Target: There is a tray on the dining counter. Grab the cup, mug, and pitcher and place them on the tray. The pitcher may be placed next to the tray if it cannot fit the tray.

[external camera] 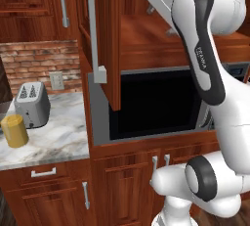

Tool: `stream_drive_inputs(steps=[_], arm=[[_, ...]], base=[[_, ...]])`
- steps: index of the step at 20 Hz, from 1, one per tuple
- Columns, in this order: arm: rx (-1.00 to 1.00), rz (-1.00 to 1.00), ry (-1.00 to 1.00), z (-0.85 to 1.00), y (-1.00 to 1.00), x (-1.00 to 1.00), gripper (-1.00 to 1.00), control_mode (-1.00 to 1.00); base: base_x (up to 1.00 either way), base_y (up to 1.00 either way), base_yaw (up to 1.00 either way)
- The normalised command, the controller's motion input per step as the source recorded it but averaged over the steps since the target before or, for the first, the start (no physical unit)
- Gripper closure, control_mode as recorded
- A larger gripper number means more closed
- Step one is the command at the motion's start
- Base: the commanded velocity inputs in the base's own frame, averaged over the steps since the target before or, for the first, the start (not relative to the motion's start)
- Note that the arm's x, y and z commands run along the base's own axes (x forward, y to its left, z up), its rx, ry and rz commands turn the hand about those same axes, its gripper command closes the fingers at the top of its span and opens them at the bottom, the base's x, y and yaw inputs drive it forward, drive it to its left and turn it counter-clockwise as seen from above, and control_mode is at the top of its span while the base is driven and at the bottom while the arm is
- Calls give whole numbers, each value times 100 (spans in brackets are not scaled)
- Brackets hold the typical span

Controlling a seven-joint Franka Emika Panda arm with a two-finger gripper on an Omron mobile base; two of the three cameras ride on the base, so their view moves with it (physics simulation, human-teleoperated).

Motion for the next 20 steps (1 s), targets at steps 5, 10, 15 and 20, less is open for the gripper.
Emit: stream_drive_inputs(steps=[5,10,15,20], arm=[[0,0,0,-30,0,37,-100,-100],[0,0,0,-1,0,41,-100,-100],[0,0,0,0,3,47,-100,-100],[0,0,0,0,16,27,-100,-100]], base=[[0,0,0],[0,0,0],[0,0,0],[0,0,0]])
